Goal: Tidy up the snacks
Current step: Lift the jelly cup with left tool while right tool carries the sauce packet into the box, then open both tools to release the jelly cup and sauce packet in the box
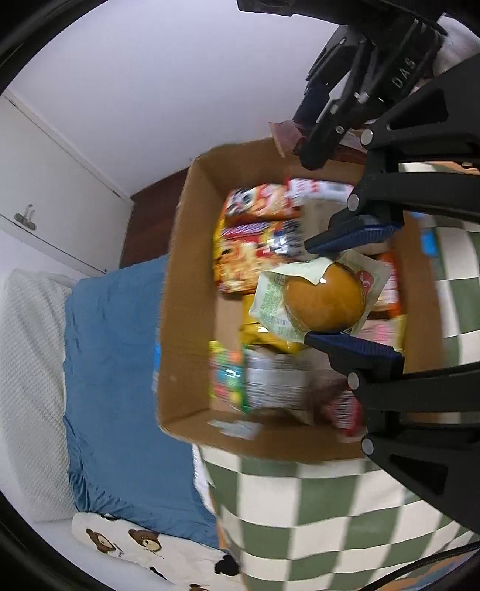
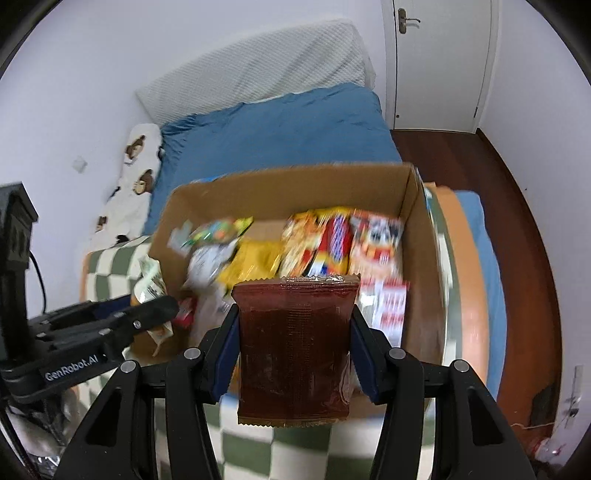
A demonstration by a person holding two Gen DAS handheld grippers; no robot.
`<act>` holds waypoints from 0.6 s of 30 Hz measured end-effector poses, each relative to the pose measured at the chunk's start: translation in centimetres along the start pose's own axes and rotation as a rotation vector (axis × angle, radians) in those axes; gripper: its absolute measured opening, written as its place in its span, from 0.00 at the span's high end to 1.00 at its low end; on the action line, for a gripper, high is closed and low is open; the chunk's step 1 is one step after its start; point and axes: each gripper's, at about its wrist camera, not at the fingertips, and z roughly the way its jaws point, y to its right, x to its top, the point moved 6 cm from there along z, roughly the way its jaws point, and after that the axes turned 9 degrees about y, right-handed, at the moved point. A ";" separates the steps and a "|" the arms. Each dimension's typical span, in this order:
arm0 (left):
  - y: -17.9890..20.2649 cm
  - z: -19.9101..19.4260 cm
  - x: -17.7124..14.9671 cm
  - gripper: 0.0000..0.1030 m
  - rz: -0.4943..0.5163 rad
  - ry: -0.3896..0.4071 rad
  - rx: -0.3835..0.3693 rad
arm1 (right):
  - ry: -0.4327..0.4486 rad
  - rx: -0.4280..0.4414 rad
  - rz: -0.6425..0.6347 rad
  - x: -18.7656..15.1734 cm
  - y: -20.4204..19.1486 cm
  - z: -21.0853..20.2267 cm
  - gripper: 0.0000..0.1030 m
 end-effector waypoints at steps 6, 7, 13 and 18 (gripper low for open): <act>-0.2 5.9 3.5 0.61 0.049 -0.047 0.030 | -0.093 -0.049 0.000 3.3 2.1 7.1 0.45; -0.3 6.8 3.8 0.61 0.053 -0.059 0.038 | -0.104 -0.053 0.004 3.4 2.4 7.9 0.45; -1.2 9.9 4.3 0.59 0.044 -0.118 0.057 | -0.171 -0.050 0.033 3.5 3.9 12.4 0.45; -2.2 10.2 4.2 0.32 0.035 -0.126 0.097 | -0.210 -0.046 0.054 3.0 4.8 14.2 0.31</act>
